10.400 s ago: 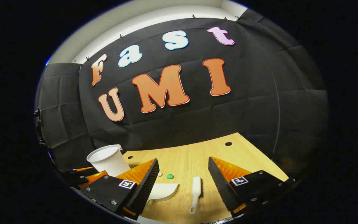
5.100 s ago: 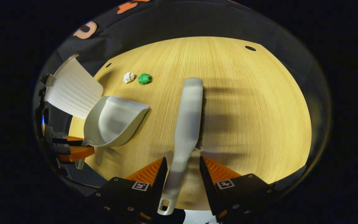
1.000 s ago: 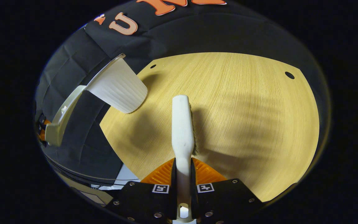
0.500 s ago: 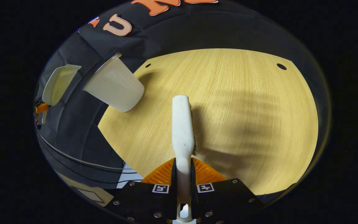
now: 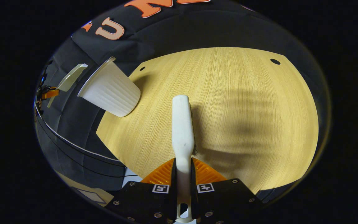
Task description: Pick up the small broom and dustpan from the desktop, sweep the trash into the dustpan with the broom, and then empty the trash into the garbage bin.
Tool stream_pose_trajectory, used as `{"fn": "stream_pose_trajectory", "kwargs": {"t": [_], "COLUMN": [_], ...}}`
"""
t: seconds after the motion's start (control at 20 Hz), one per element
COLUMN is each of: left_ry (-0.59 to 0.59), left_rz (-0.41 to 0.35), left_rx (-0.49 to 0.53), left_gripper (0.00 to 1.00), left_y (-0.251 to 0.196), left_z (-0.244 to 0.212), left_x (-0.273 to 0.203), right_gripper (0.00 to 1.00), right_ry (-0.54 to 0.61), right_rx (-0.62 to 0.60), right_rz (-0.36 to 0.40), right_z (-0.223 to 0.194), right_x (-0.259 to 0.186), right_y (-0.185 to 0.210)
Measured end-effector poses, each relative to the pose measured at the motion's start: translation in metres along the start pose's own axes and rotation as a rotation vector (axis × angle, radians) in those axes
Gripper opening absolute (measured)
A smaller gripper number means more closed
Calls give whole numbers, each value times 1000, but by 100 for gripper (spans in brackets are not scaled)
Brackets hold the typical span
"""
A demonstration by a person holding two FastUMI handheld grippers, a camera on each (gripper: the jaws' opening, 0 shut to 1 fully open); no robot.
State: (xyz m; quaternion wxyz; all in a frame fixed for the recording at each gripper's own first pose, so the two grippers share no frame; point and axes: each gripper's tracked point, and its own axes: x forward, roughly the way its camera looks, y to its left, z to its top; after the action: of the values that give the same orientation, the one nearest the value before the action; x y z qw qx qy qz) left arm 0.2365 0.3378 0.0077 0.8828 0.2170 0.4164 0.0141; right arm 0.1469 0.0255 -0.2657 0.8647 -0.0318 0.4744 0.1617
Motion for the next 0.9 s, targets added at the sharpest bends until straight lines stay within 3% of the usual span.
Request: {"fn": "stream_pose_trajectory", "kwargs": {"t": [0.6,0.9], "left_ry": [144,163], "left_rz": [181,227], "left_rx": [367,451], "left_gripper": [28,28], "left_y": [33,35], "left_z": [29,33], "left_x": [35,35], "right_gripper": [18,18], "right_ry": [-39,-47], "right_rx": [63,76], "right_rz": [-18,-27], "right_z": [-1,-2], "right_x": [0,0], "right_y": [3,2]}}
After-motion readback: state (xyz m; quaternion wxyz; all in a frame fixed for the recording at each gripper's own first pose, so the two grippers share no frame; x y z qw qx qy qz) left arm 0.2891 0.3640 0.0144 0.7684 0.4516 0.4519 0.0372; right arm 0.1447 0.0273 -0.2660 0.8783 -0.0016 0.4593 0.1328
